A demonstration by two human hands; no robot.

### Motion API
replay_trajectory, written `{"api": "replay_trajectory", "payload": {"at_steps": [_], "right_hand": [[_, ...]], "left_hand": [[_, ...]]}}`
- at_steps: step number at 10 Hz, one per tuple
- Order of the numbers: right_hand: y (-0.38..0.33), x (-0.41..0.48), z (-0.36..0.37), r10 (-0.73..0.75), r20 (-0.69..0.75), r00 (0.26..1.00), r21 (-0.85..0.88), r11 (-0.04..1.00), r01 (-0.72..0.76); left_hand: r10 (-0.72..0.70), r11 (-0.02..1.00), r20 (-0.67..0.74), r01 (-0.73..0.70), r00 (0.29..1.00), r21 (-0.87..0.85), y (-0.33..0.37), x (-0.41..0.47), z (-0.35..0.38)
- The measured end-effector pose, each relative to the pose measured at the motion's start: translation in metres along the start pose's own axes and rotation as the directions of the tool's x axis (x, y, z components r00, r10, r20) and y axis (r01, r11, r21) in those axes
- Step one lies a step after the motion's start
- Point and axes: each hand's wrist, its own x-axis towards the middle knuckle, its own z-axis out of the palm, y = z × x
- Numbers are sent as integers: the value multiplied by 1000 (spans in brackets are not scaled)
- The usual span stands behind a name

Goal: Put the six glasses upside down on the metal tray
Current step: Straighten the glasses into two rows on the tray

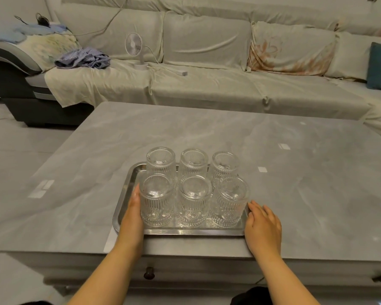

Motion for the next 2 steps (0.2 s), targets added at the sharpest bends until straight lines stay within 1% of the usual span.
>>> {"api": "replay_trajectory", "payload": {"at_steps": [1,2], "right_hand": [[0,0,-1,7,5,1000,18,1000,-7],[0,0,0,12,-11,1000,14,1000,-12]], "left_hand": [[-6,1000,25,6,1000,21,2,1,-3],[26,986,21,-29,999,163,0,-2,-11]]}}
